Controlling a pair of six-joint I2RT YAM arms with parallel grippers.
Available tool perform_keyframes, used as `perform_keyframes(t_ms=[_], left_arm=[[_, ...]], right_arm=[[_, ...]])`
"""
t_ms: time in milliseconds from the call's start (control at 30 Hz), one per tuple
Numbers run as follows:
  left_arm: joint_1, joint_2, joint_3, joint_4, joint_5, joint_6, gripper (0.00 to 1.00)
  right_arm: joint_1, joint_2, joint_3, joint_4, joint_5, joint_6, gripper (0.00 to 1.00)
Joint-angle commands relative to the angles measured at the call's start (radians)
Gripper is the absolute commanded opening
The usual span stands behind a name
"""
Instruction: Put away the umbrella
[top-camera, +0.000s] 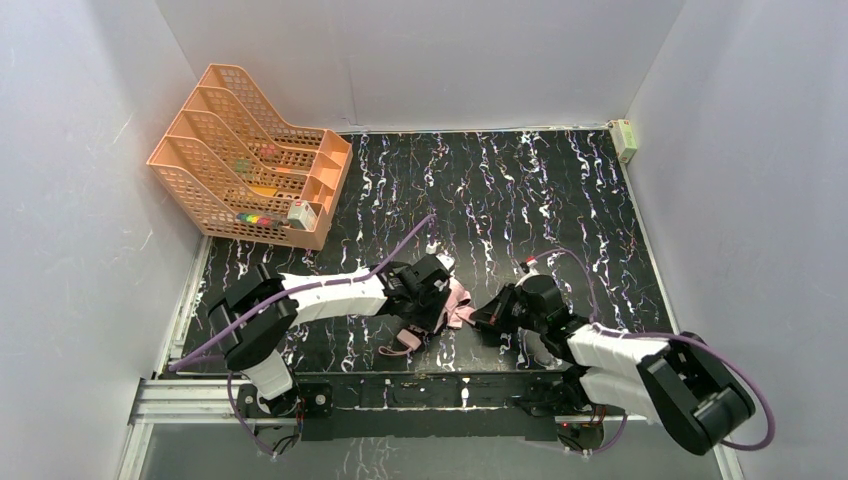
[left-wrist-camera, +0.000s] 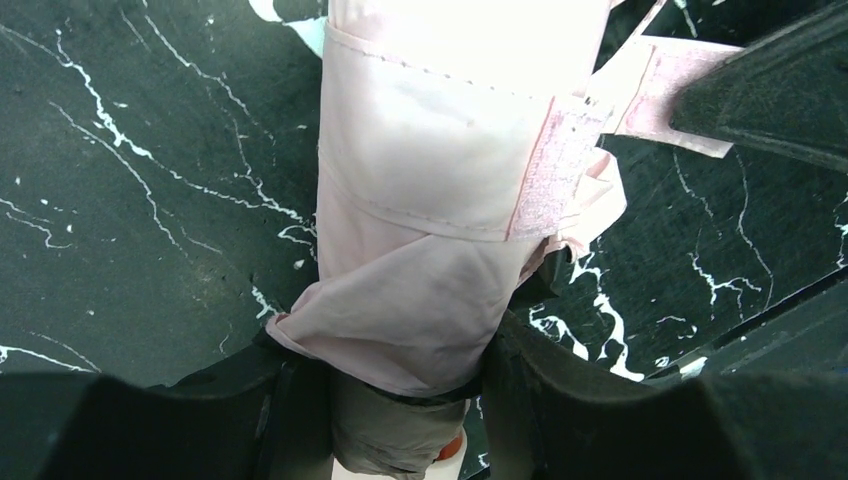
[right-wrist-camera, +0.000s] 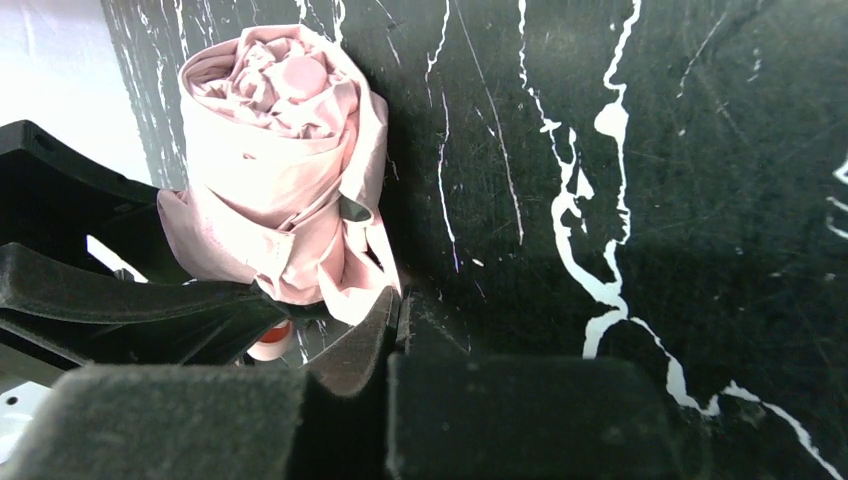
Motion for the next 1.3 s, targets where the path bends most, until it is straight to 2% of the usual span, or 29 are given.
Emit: perform_keyframes(t_ms=[0, 333, 500, 733, 1267], left_arm=[[-0.005, 0.133, -0.081, -0.092, -0.081, -0.063, 0.00], [-0.005, 0.160, -0.075, -0.104, -0.108, -0.098, 0.00], [-0.005, 0.177, -0.068, -0.102, -0.109, -0.108, 0.00], [-0.005, 0.189, -0.064, -0.091, -0.110, -0.095, 0.00], [-0.040, 0.223, -0.109, -0.037, -0.082, -0.048, 0.00]], right_arm=[[0.000, -0.115, 0.044, -0.222, 0.078, -0.076, 0.00], [0.000, -0.372, 0.025, -0.573, 0.069, -0.092, 0.00], [0.000, -0.481, 0.044, -0.641, 0.031, -0.096, 0.00], [-0.001, -0.545, 0.067, -0.481, -0.058, -0.076, 0.00], [0.000, -0.349, 0.144, -0.012, -0.082, 0.089, 0.00]])
